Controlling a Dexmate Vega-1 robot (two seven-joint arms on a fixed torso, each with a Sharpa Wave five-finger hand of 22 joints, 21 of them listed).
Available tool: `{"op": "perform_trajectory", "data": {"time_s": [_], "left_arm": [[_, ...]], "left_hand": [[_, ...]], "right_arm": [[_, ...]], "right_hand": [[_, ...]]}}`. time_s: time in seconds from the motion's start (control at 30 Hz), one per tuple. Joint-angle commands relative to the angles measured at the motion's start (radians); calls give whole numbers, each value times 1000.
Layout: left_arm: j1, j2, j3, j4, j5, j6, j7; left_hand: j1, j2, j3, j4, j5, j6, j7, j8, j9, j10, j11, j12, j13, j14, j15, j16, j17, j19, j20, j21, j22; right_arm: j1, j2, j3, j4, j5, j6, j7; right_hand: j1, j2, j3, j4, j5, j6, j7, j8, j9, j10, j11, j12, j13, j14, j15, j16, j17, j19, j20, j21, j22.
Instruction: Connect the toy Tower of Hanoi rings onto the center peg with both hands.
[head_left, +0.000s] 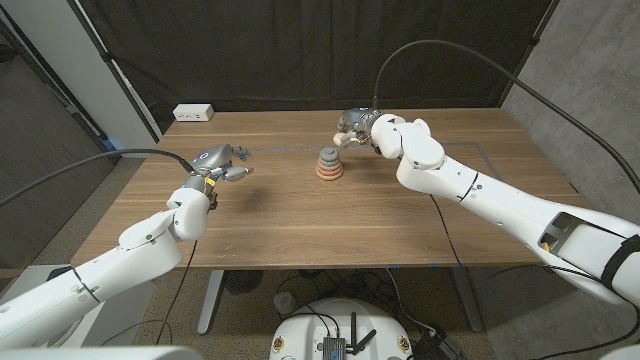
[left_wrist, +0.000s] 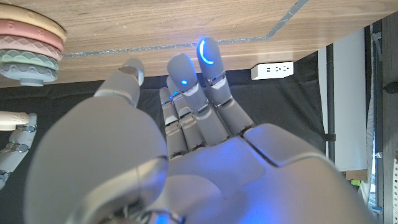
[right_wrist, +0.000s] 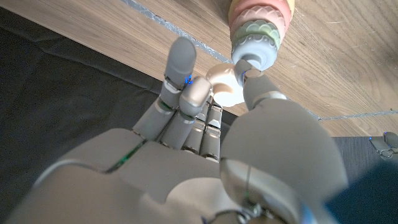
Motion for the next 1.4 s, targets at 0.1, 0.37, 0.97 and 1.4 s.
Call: {"op": "perform_trajectory", "data": {"time_s": [0.1, 0.37, 0.97, 1.4], "left_arm": [[1, 5, -2, 5, -6, -2, -4], [2, 4, -5, 19, -14, -10, 0], [12, 4, -17, 33, -32, -24, 13], [29, 9, -31, 31, -44, -26, 22]], "left_hand": [[3, -6, 6, 0, 0, 0, 5, -4, 4, 4, -4, -2, -1, 5, -1, 1, -1, 7, -108, 6, 2], [3, -7, 7, 0, 0, 1, 4, -3, 4, 5, -5, -1, -1, 7, -1, 3, -1, 7, -108, 6, 2], [5, -7, 8, 0, -1, 2, 5, -3, 4, 6, -1, -5, -9, 5, 0, 1, -3, 8, -108, 7, 2], [5, -6, 9, 1, -1, 5, 9, -3, 4, 12, -2, -4, -16, 8, -1, 5, 0, 7, -108, 7, 2]], "right_arm": [[41, 51, -33, 58, -11, 5, 19], [57, 79, -50, 88, -10, 10, 10], [102, 127, -95, 154, -2, 13, 27], [135, 147, -125, 193, 14, -9, 68]], "right_hand": [[7, 9, 15, 14, 5, 34, -32, 3, 2, 79, -57, 6, 1, 3, 0, 7, 2, 6, -4, -3, 5], [7, 10, 16, 14, 5, 36, -33, 3, 2, 78, -56, 4, 2, 0, 0, 7, 0, 6, -4, -2, 5], [12, 13, 19, 11, 7, 37, -32, 0, 2, 80, -57, 3, 3, -7, -1, 4, -4, 4, -5, -4, 6], [13, 15, 20, 12, 8, 36, -29, -2, 4, 77, -53, 0, 4, 0, 0, 14, 3, 6, -4, -1, 8]]}}
